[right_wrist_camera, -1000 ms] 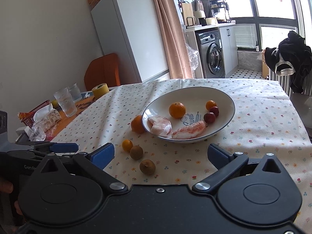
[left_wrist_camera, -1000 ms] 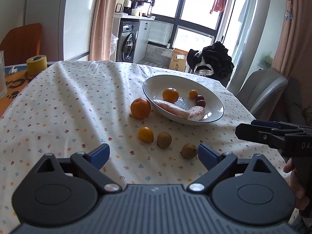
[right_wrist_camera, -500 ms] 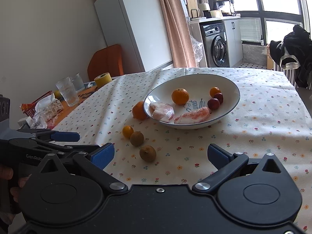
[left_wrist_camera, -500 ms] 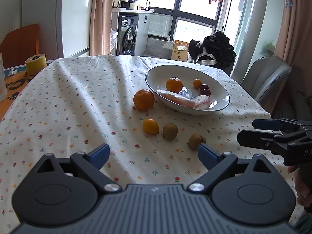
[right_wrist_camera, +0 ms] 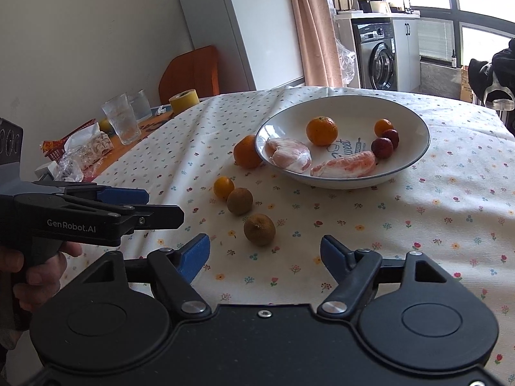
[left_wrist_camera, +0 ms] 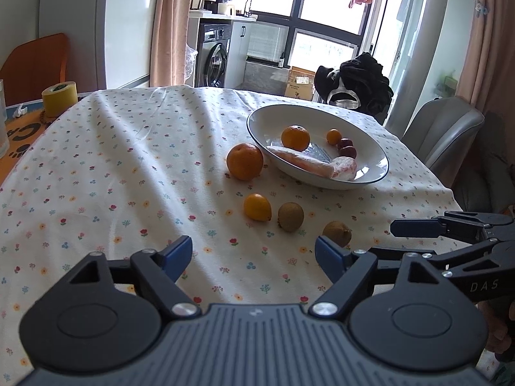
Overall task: Organize fruits
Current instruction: 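Move both open tools back toward the loose fruits on the cloth, then grasp a brown kiwi with the left tool while the right tool grasps another kiwi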
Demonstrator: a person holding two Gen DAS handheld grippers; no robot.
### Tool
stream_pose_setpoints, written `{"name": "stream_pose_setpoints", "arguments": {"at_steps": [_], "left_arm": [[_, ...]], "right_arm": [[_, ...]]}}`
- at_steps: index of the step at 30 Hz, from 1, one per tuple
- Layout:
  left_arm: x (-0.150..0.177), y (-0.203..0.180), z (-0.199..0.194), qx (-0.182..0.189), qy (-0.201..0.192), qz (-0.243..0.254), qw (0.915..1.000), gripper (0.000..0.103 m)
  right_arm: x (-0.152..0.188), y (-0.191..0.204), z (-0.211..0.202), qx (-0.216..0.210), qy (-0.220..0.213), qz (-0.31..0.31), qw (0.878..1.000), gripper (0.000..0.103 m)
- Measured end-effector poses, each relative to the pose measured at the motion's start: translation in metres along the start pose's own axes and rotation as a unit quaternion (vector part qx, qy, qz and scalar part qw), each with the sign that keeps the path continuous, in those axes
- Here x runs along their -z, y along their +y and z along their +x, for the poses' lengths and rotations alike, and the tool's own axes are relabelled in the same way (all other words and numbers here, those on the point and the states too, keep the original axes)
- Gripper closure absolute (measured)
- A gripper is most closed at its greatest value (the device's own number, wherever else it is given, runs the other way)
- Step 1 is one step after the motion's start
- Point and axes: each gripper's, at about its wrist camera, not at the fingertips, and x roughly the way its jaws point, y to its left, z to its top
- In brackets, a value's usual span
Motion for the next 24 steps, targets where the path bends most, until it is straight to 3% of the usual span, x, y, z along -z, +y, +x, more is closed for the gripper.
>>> {"name": "stream_pose_setpoints", "arguments": {"at_steps": [9, 11, 13, 16, 24], "left_arm": [[0.000, 0.003, 0.007, 0.001, 0.002, -0.004, 1.0000, 0.031], [0.000, 0.004, 0.009, 0.002, 0.004, -0.007, 1.0000, 0.034], [-0.001, 0.005, 0.011, 0.003, 0.006, -0.008, 0.9999, 0.036], [-0.002, 0.004, 0.015, 0.004, 0.008, -0.007, 0.9999, 0.037], [-0.005, -0.005, 0.024, 0.011, 0.012, -0.001, 0.9999, 0.041]], "right_arm": [[0.000, 0.002, 0.016, -0.010, 0.014, -0.005, 1.000, 0.046], [0.000, 0.003, 0.021, -0.014, 0.019, -0.008, 1.000, 0.054], [0.001, 0.002, 0.025, -0.017, 0.026, -0.007, 0.999, 0.079], [0.001, 0.000, 0.026, -0.006, 0.026, -0.008, 1.000, 0.100], [0.001, -0.010, 0.019, -0.005, 0.020, 0.000, 1.000, 0.103]]}}
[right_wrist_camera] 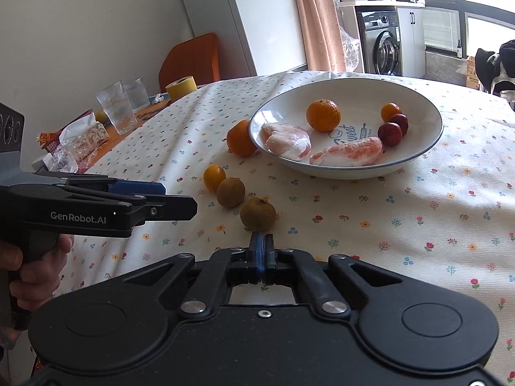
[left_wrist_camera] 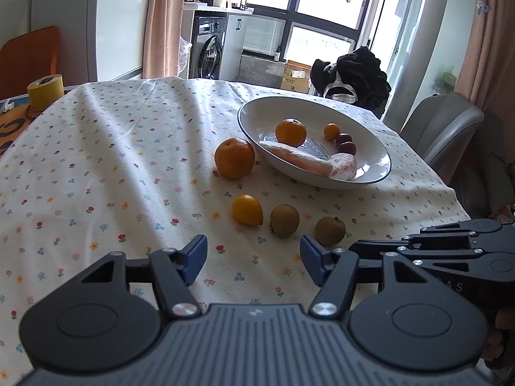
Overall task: Organize fruits
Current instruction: 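Grasp a brown kiwi with the left tool while the right tool grasps another kiwi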
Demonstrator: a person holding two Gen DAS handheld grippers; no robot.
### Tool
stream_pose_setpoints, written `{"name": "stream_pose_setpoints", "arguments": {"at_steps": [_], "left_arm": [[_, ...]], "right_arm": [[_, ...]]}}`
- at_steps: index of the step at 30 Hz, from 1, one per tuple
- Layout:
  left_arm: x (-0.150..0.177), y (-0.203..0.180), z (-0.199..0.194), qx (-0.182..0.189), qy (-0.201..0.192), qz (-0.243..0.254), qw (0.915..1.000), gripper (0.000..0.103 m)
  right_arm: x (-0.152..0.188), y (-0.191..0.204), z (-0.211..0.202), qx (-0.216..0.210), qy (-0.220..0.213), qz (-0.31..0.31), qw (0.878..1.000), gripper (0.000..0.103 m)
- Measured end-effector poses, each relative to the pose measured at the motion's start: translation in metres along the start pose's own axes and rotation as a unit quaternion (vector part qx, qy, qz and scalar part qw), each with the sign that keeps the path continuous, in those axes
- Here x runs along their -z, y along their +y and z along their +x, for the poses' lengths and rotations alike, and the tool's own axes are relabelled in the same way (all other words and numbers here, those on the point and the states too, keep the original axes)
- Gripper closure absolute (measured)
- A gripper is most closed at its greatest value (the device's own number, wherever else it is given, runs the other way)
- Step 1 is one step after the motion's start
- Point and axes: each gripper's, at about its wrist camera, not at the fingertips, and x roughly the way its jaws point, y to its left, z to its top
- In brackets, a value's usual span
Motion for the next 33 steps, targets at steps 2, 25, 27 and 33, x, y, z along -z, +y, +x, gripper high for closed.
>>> {"name": "stream_pose_setpoints", "arguments": {"at_steps": [2, 25, 27, 33], "left_arm": [[-0.001, -0.003, 0.003, 0.001, 0.002, 0.003, 1.0000, 0.041], [-0.013, -0.014, 0.019, 0.011, 0.005, 0.004, 0.9999, 0.064], [-0.014, -0.014, 0.020, 0.016, 0.005, 0.003, 0.9999, 0.068], [-0.016, -0.019, 0.028, 0.022, 0.011, 0.009, 0.9997, 0.070]], "right_arm": [[0.000, -0.004, -0.002, 0.002, -0.001, 0.003, 1.000, 0.103], [-0.015, 0.003, 0.017, -0.022, -0.012, -0.021, 0.999, 0.062], [-0.016, 0.001, 0.020, -0.024, -0.007, -0.015, 1.000, 0.079], [-0.013, -0.005, 0.013, -0.020, -0.008, -0.012, 1.000, 0.078]]}}
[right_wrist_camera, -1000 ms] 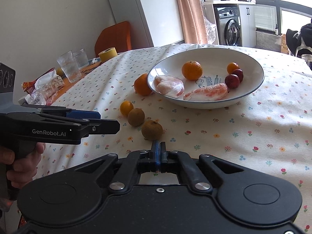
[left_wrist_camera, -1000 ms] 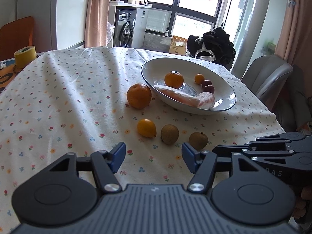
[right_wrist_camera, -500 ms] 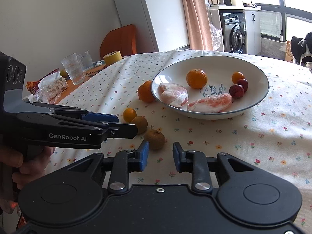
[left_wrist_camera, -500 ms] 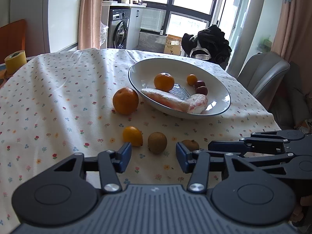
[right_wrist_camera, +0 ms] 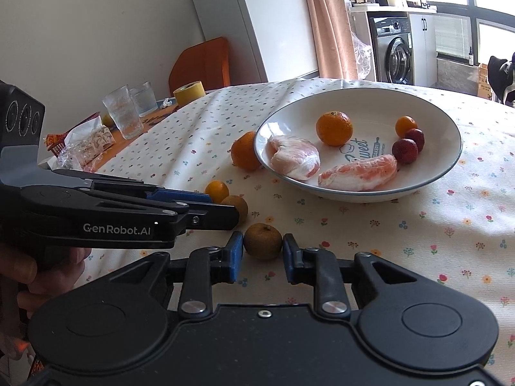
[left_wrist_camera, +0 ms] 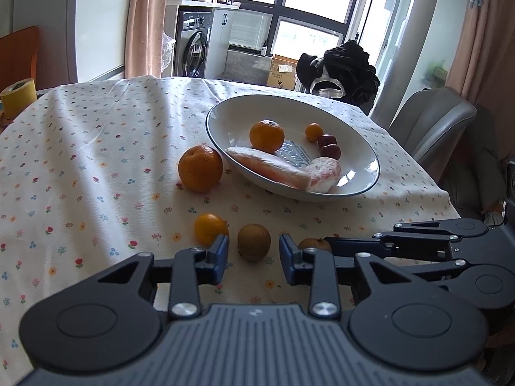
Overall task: Organize fruits
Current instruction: 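Grasp a brown kiwi with the left tool while the right tool grasps another kiwi, then lower the kiwi into the bowl and open the left tool while the right tool releases its kiwi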
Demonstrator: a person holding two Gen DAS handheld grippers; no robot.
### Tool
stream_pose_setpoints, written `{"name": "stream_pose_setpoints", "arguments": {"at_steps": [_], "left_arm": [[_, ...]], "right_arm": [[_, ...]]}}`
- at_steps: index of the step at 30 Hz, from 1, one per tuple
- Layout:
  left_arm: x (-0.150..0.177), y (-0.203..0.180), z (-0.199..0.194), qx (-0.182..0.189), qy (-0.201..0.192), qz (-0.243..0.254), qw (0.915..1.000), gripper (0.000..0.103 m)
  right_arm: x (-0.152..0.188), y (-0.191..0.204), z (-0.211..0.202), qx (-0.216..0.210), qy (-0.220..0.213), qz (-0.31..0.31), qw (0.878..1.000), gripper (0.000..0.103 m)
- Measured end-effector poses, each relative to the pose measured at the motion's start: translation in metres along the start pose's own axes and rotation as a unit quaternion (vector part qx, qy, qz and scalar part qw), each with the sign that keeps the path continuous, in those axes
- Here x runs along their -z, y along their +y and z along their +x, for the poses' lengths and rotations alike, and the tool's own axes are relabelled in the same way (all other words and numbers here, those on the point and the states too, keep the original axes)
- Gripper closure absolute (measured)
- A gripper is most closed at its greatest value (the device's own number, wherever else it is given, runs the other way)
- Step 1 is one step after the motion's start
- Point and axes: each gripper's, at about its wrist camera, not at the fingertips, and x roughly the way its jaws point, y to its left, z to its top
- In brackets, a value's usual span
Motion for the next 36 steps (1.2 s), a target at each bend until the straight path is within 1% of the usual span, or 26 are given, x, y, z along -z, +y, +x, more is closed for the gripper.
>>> {"name": "stream_pose_setpoints", "arguments": {"at_steps": [4, 5, 6, 8, 12, 19, 36], "left_arm": [[-0.002, -0.001, 0.010, -0.007, 0.008, -0.003, 0.9999, 0.070], [-0.002, -0.001, 0.012, -0.008, 0.009, -0.005, 0.9999, 0.072], [-0.002, -0.001, 0.014, -0.008, 0.011, -0.007, 0.9999, 0.078], [-0.002, -0.001, 0.014, -0.010, 0.009, -0.008, 0.9999, 0.081], [-0.003, -0.002, 0.010, -0.014, 0.002, -0.009, 0.9999, 0.081], [-0.007, -0.003, -0.001, -0.010, -0.006, -0.008, 0.9999, 0.081], [-0.028, -0.015, -0.025, -0.003, -0.049, 0.009, 0.9988, 0.081]], "right_arm": [[0.001, -0.006, -0.008, 0.007, -0.004, 0.005, 1.000, 0.079], [0.001, -0.008, -0.009, 0.009, -0.005, 0.006, 1.000, 0.078], [0.001, -0.009, -0.011, 0.010, -0.006, 0.007, 1.000, 0.078], [0.001, -0.011, -0.013, 0.012, -0.009, 0.009, 1.000, 0.078], [-0.001, -0.015, -0.015, 0.015, -0.015, 0.014, 1.000, 0.079], [-0.004, -0.017, -0.024, 0.020, -0.029, 0.017, 0.999, 0.079], [-0.024, -0.025, -0.049, 0.037, -0.073, 0.011, 0.997, 0.079]]}}
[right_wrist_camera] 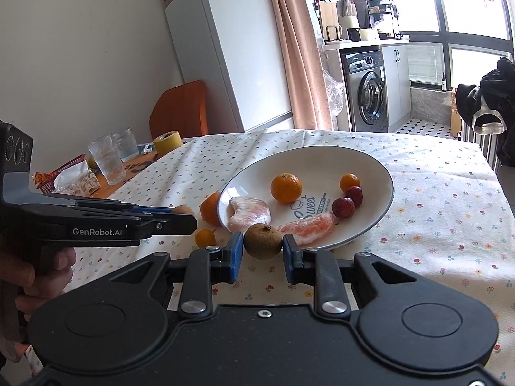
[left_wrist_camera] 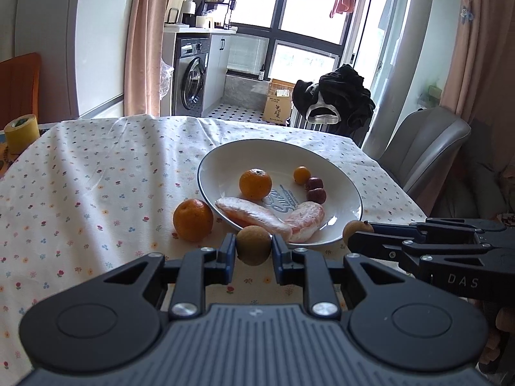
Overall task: Organize fruits
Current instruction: 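Lower the kiwi into the bowl and open the left tool while the right tool releases its kiwi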
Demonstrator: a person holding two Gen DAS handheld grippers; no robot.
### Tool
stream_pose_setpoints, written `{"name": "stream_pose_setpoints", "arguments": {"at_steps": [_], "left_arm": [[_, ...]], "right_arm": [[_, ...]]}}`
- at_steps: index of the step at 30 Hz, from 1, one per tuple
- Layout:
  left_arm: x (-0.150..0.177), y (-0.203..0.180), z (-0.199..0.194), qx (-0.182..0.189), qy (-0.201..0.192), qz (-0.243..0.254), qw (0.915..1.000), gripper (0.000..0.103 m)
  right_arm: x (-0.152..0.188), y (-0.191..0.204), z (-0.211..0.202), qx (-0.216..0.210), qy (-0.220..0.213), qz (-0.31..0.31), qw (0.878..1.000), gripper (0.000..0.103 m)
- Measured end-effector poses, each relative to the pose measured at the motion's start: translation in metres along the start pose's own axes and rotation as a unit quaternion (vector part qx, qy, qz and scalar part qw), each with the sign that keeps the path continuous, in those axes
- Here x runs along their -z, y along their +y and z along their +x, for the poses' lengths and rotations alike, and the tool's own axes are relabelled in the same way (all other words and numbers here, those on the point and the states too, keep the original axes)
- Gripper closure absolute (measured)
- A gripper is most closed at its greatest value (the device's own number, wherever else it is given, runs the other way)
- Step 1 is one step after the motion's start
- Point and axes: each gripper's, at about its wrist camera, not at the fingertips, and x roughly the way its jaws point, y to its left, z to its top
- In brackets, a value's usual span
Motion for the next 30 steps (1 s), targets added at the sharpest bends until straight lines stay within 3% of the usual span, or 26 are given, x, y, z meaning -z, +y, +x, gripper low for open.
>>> {"name": "stream_pose_setpoints", "arguments": {"at_steps": [28, 30], "left_arm": [[-0.036, -0.022, 0.031, 0.011, -0.016, 0.023, 0.9996, 0.081], [-0.039, -0.025, 0.034, 0.004, -0.026, 0.029, 0.9993, 0.076]], "right_arm": [[-0.018, -0.023, 0.014, 0.037, -0.017, 0.009, 0.999, 0.079], [-0.019, -0.024, 0.014, 0.038, -0.019, 0.010, 0.999, 0.078]]}}
